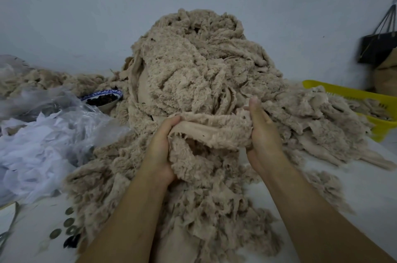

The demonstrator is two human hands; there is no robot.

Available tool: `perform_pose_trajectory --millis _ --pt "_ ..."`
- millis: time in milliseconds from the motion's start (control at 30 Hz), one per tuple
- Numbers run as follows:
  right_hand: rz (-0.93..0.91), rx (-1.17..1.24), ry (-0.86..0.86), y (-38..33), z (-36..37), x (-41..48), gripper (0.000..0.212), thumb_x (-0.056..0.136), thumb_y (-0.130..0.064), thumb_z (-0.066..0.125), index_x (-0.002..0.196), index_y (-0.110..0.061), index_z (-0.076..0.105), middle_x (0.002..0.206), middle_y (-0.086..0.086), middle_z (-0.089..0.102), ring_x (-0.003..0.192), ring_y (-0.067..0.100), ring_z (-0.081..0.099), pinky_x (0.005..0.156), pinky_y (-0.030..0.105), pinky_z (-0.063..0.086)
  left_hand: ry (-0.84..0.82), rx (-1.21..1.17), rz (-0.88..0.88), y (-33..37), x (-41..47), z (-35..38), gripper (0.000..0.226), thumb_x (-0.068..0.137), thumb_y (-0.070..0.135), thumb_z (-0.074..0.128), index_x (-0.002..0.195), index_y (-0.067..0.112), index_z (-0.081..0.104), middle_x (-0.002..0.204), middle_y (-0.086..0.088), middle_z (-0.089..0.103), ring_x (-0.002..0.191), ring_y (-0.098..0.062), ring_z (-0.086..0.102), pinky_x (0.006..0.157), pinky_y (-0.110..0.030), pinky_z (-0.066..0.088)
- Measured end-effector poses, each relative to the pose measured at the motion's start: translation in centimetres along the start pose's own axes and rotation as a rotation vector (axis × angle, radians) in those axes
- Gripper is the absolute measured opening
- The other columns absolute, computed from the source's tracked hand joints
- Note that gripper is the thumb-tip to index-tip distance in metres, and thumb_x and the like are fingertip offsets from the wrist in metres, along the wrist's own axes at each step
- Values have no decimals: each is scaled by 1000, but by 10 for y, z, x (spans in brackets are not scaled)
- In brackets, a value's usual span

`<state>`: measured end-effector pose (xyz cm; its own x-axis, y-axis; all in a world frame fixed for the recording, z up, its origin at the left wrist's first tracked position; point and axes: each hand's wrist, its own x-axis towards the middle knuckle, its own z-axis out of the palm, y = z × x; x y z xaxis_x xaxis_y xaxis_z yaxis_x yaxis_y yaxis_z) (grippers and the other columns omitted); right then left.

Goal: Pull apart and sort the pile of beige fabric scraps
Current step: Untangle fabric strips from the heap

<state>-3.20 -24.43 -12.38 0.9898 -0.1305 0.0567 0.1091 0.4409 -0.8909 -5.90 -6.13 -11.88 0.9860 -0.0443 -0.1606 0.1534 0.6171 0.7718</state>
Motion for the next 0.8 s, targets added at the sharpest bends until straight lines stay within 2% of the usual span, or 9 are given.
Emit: perform_pose_trajectory --millis 67,167,300,400,467,567,667,733,800 --pt "-9 -48 -97 -1 2 -3 45 67 -69 69 82 -27 77 110 0 75 110 22 69 92 46 56 -27 -80 -29 -1 3 -1 19 71 31 74 68 12 79 78 -8 71 71 -24 69 68 -39 59" --pt "-32 -189 -215 1 5 -6 44 61 -71 70 77 -30 77 105 -8 76 106 11 69 94 45 54 -54 -193 -41 0 7 -6 25 72 33 75 80 11 79 88 -6 65 81 -19 55 88 -32 43" --pt "-40 -337 -284 5 7 -10 65 51 -80 71 87 -25 72 112 4 73 115 26 64 106 53 46 -181 -232 9 -1 10 -8 38 90 43 62 95 9 79 97 -9 72 89 -21 69 93 -34 53" --pt "-57 -410 -392 9 11 -15 59 53 -86 69 93 -44 68 109 -10 73 103 11 69 88 32 57 -213 -45 87 -6 6 -1 48 98 45 50 121 8 71 124 -19 68 116 -31 66 101 -46 51" --pt "-56 -578 -493 16 14 -18 42 69 -72 69 102 -50 58 100 -32 68 93 -9 66 76 14 53 -180 82 162 -11 5 5 39 99 36 53 120 7 70 121 -20 69 112 -33 68 92 -42 56" --pt "-112 -796 -463 24 12 -13 27 92 -41 64 117 -39 54 104 -22 67 94 -5 64 81 23 54 -151 319 260 -20 3 8 31 101 30 52 113 13 75 115 -14 73 108 -26 70 84 -31 59" --pt "-113 -861 -444 24 3 -6 14 96 -33 55 110 -37 56 83 -26 65 74 -11 58 63 12 44 -68 495 286 -25 1 12 32 101 45 51 102 30 79 110 2 76 107 -12 70 87 -27 54" --pt "-72 -703 -441 15 -2 -2 20 95 -38 59 115 -35 60 86 -23 69 80 -3 63 66 14 47 9 479 302 -25 4 10 37 101 50 46 101 30 78 108 5 76 103 -11 71 85 -27 55" --pt "-77 -139 -350 -3 -12 8 31 92 -51 60 112 -29 66 89 -11 73 81 9 67 64 22 52 28 511 339 -24 7 7 40 104 46 42 101 29 78 108 6 76 104 -14 70 84 -29 53"
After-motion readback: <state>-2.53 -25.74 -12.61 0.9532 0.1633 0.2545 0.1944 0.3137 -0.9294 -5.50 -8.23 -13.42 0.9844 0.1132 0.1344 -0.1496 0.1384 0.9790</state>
